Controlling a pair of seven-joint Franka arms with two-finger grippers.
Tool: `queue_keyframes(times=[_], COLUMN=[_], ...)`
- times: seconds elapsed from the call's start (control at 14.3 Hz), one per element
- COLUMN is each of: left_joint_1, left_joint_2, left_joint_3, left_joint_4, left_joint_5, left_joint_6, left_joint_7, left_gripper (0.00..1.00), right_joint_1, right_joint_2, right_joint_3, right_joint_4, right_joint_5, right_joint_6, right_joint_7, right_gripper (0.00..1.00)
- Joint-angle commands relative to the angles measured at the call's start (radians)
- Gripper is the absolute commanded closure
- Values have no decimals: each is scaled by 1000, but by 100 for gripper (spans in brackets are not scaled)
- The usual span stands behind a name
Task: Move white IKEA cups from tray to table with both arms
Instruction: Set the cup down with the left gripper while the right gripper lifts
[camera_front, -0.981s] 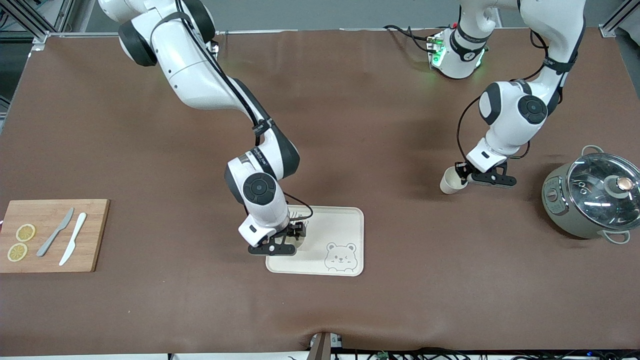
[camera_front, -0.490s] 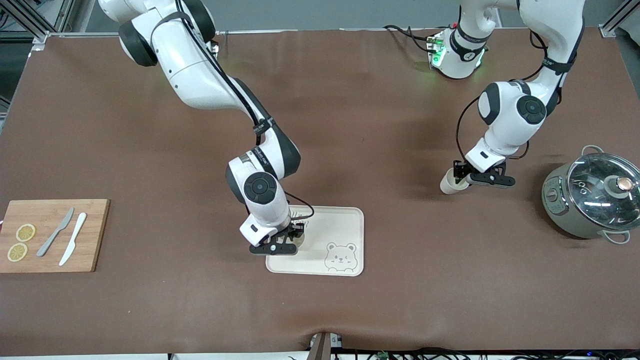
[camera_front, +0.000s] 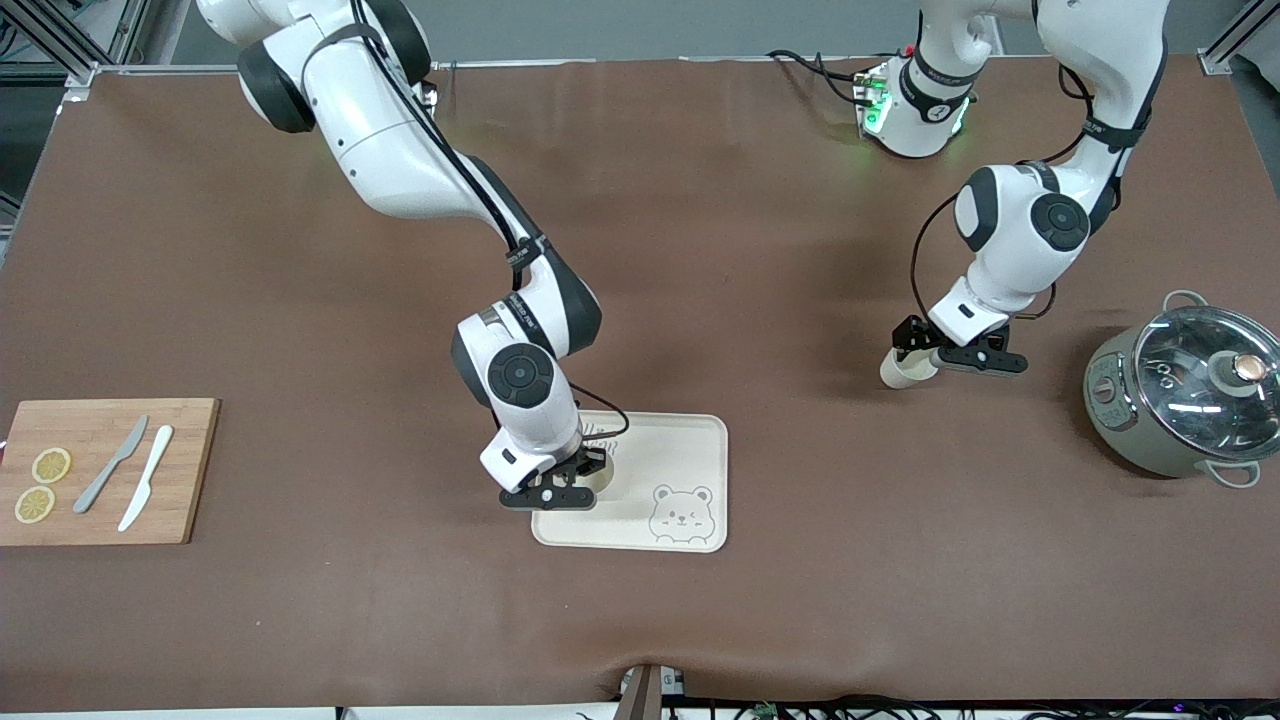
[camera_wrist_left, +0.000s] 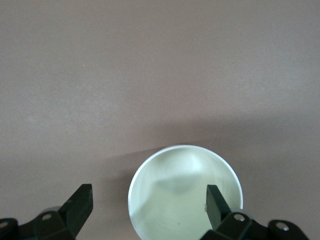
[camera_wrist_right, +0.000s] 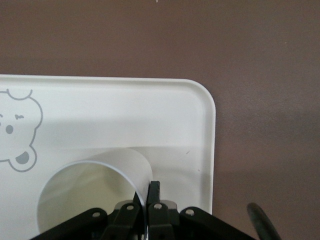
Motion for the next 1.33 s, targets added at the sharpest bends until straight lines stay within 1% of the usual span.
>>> queue_keyframes(times=[0.0, 0.14, 0.28, 0.49, 0.56, 0.63, 0.91, 1.05, 1.26], left_joint_1=[0, 0, 2, -1, -1, 0, 3, 5, 8], left_joint_2=[10, 15, 13, -19, -29, -49, -117, -155, -192], left_joint_3=[-4, -4, -4, -4, -7, -9, -7, -7, -6], left_joint_4=[10, 10, 11, 11, 11, 16, 64, 102, 166], left_joint_5=[-30, -30, -30, -30, -30, -30, -30, -29, -18], left_joint_6=[10, 10, 10, 1, -9, -36, -192, -295, -422], left_joint_7=[34, 34, 34, 26, 20, 18, 9, -11, -42], left_gripper=[0, 0, 0, 0, 0, 0, 0, 0, 0], right_joint_1=[0, -6, -20, -25, -25, -31, -65, -95, -140], right_joint_2=[2, -1, -9, -30, -38, -48, -113, -159, -225], right_joint_3=[2, 5, 25, 30, 31, 31, 39, 41, 41], right_joint_4=[1, 2, 4, 5, 5, 8, 16, 24, 25], right_joint_5=[13, 17, 26, 42, 60, 75, 79, 80, 97], right_joint_6=[9, 9, 6, -6, -14, -44, -203, -294, -378], right_joint_7=[6, 6, 3, 3, 1, 1, -11, -81, -141], right_gripper=[99, 99, 100, 100, 100, 100, 100, 100, 100])
